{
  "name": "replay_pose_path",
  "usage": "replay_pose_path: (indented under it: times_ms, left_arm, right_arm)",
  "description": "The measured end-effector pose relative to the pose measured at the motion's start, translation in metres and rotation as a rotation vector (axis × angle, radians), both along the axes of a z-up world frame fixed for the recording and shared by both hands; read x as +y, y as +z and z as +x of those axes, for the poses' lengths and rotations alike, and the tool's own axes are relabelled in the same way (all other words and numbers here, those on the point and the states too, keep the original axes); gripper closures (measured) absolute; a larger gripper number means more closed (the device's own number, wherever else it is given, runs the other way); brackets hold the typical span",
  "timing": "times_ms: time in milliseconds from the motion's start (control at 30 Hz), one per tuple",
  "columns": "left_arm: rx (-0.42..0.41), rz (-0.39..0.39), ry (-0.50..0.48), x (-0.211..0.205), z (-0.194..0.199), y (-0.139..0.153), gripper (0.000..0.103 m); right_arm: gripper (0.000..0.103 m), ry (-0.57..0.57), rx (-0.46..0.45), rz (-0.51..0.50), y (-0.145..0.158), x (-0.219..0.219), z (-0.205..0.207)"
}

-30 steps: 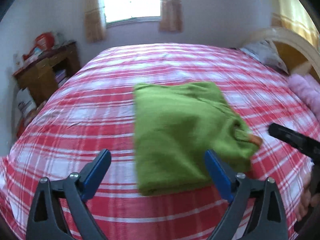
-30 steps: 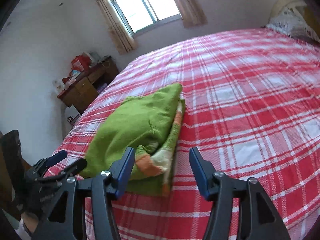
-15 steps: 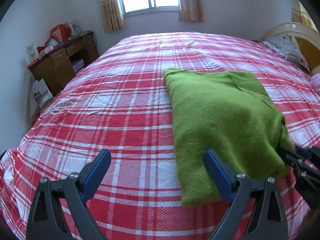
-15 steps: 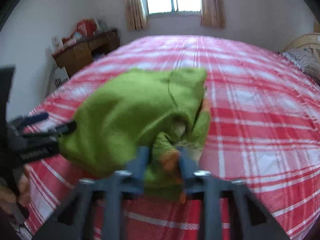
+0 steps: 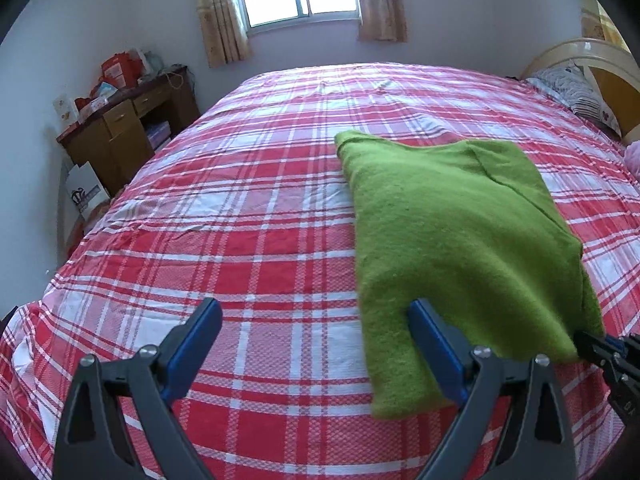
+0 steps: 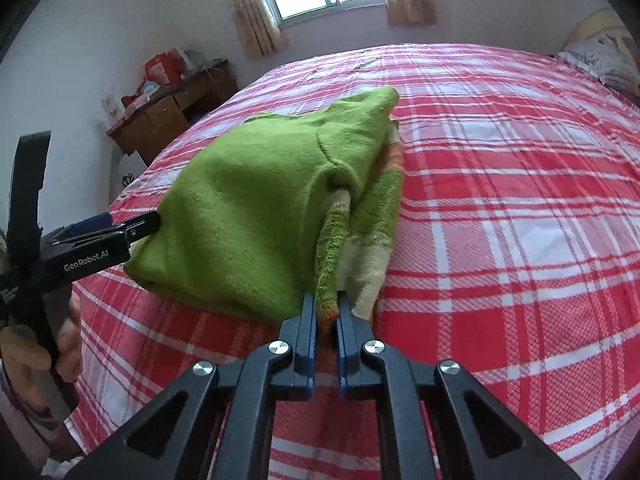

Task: Fold small clothes

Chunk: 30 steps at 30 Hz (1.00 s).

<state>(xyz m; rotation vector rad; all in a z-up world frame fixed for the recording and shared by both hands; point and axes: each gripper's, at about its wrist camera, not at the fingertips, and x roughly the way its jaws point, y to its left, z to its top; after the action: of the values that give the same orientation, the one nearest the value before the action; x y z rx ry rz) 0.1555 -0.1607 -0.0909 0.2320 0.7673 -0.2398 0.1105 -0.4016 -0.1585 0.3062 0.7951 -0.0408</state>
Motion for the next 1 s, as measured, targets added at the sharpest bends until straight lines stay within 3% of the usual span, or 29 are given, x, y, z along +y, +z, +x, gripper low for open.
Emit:
replay_pose_path:
  times_ms: [200,333,533,800,1000]
  left_arm:
    - [-0.005,-0.002,0.011,0.011,0.004,0.002,0.006]
    - [-0.01,-0.007,0.019,0.015,0.01,0.004,0.006]
    - [-0.03,-0.012,0.025,0.012,0.019,0.013,0.006]
    - [-0.097,-0.038,-0.019,-0.016,0.039,0.032,0.006]
    - [-0.032,-0.026,-0.015,-0.039,0.065,0.004,0.006]
  right_arm:
    - [0.094,0.004,0.006,-0.047,0.01,0.004,-0.016]
    - [0.093,-0.04,-0.053,-0.085,0.039,-0.004,-0.03]
    - [0.093,-0.038,-0.126,-0.181,0.072,-0.002,0.009]
    - [0.093,0.047,-0.023,-0.151,0.048,-0.008,0.103]
    - [0.093,0.068,0.049,-0.05,0.015,-0.028,0.136]
